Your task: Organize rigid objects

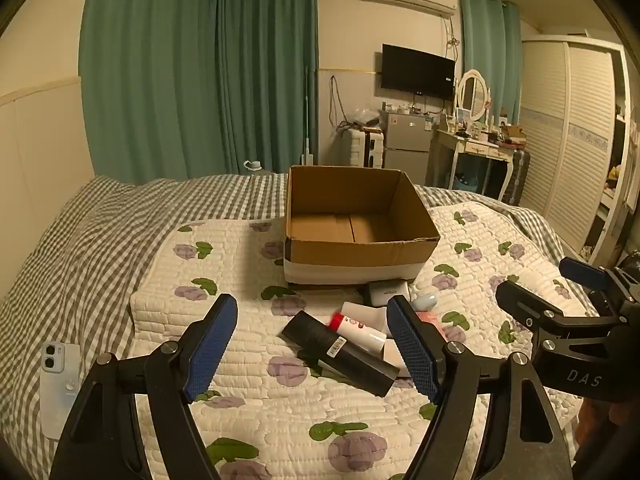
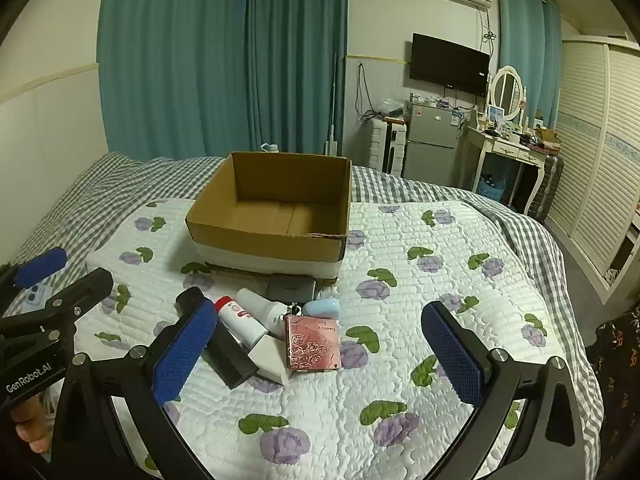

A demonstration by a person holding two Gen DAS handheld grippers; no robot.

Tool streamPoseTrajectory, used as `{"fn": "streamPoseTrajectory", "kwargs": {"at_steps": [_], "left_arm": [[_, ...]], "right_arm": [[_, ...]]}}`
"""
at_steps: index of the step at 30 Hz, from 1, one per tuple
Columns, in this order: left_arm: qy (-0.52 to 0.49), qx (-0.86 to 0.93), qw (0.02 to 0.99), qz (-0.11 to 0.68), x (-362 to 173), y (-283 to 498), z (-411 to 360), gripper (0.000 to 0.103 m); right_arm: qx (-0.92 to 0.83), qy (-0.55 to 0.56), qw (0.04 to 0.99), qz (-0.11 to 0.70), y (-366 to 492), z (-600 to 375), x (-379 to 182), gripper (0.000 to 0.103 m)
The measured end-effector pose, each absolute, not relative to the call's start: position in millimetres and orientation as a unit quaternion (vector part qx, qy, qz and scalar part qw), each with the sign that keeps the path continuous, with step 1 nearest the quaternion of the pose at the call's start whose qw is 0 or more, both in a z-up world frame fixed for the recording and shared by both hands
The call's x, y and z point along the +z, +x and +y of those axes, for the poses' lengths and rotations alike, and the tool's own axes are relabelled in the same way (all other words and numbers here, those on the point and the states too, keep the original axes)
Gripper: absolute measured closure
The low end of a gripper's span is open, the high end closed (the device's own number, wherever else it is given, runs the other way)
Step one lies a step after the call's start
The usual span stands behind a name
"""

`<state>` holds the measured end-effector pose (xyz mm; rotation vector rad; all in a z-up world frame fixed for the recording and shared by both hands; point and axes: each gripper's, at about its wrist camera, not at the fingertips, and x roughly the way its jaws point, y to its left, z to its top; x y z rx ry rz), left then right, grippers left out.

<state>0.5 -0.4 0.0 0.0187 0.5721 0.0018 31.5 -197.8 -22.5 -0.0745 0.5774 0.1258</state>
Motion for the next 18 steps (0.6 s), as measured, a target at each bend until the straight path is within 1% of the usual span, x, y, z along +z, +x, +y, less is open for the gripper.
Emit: {"fn": "streamPoseTrajectory", "kwargs": {"at_steps": [18], "left_arm": [[-0.001, 0.002, 0.960, 0.280, -0.9, 3.9, 6.3, 0.023]], "right_arm": [[0.068, -0.040, 0.954, 0.290, 30.3, -192.3, -24.3, 0.000]]}}
